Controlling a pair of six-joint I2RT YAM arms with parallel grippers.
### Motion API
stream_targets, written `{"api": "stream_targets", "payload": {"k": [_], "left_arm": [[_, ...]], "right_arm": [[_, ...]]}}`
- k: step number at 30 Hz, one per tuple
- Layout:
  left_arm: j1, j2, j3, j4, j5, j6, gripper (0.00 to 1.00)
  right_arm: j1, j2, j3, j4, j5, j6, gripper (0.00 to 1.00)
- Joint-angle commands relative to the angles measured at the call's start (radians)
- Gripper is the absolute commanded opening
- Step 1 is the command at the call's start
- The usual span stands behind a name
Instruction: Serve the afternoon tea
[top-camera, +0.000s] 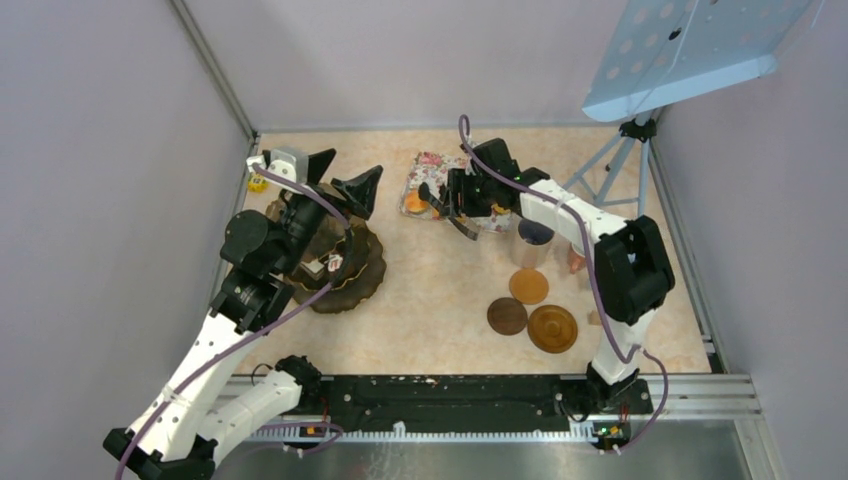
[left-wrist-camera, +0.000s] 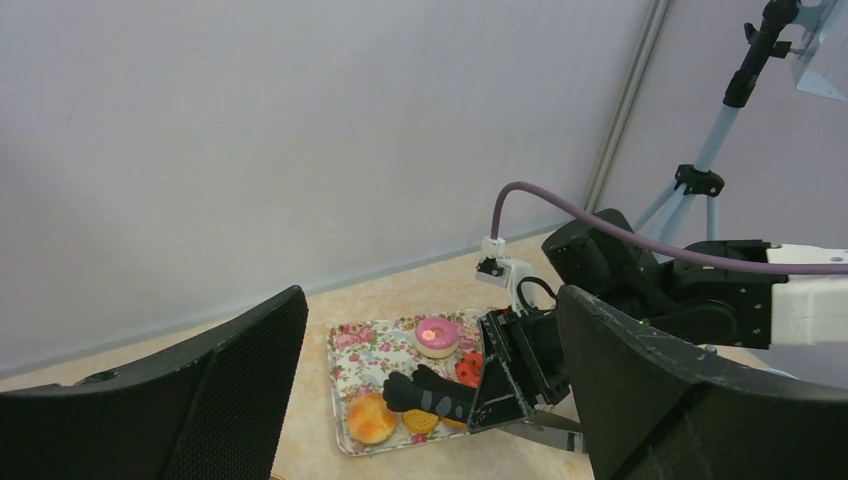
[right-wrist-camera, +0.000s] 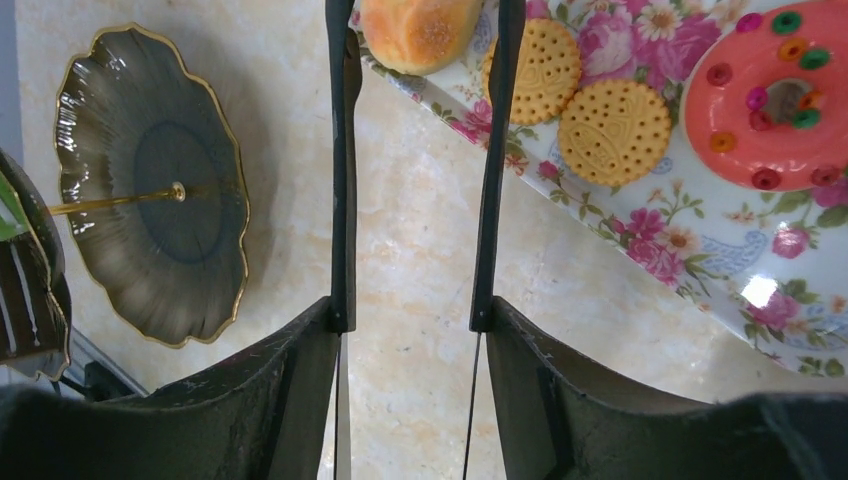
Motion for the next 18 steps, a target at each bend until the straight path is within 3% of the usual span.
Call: {"api": "stream_targets", "payload": {"k": [1,18], "left_arm": [[0.001,-0.019,-0.003,0.041,-0.007,-0.006,0.99],[0.003,-0.019,-0.003,0.041,-0.010,-0.004,0.99]], "right_arm": [[-0.034,0.045,0.081,-0.012,-0.093,0.004,0.54],[-0.037,0.195,0.227,-0.056,-0.146,-0.036,0.56]]}}
